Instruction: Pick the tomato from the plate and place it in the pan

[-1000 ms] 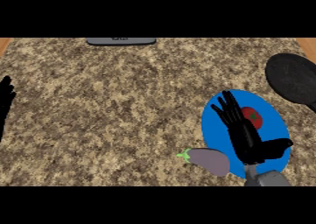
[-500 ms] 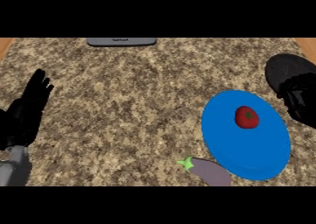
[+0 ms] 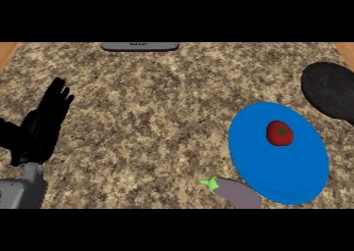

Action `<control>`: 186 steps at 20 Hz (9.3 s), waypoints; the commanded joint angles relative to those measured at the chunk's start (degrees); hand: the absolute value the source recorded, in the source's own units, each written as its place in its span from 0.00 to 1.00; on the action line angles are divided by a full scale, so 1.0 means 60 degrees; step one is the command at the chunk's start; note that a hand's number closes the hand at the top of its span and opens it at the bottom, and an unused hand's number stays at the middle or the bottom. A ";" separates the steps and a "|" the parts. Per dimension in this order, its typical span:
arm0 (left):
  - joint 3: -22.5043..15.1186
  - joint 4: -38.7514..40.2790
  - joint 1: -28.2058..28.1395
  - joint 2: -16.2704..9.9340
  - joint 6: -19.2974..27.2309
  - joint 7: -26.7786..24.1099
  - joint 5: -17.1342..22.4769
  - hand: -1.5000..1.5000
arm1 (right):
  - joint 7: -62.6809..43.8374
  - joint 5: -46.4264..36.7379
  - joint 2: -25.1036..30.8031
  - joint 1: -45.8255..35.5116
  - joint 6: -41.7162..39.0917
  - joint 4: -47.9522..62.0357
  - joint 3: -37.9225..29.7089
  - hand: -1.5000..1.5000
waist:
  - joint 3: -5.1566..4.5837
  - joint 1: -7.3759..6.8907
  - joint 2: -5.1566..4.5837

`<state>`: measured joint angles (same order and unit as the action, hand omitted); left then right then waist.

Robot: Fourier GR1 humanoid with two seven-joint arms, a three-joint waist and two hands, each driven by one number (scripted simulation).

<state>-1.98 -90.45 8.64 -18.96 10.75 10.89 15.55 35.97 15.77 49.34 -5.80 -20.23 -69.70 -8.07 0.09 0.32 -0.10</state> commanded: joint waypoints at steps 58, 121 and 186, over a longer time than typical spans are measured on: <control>0.0694 0.0010 0.0448 0.1302 -0.0592 0.0382 -0.1320 0.50 | -0.5034 -1.0545 -0.2256 -0.2827 -0.2624 -0.2680 0.3344 0.00 | -0.0013 -0.0118 0.0000; 0.1463 0.0117 0.0445 0.1581 -0.1420 0.0433 -0.1566 0.50 | -0.6798 -1.1810 -0.4628 -0.2394 -0.1359 -0.7041 -0.0934 1.00 | -0.0017 -0.0059 0.0008; 0.1459 -0.0414 0.0234 0.1592 -0.1616 0.0643 -0.1526 0.50 | 0.2273 -0.7902 0.1569 -0.4669 -0.2874 1.0786 -0.7143 0.00 | 0.0115 -0.0274 -0.0153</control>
<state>6.61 -91.75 10.65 -8.67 1.74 14.11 6.01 42.44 -32.73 57.18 -37.62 -27.41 -4.73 -50.21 0.68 -1.45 -1.22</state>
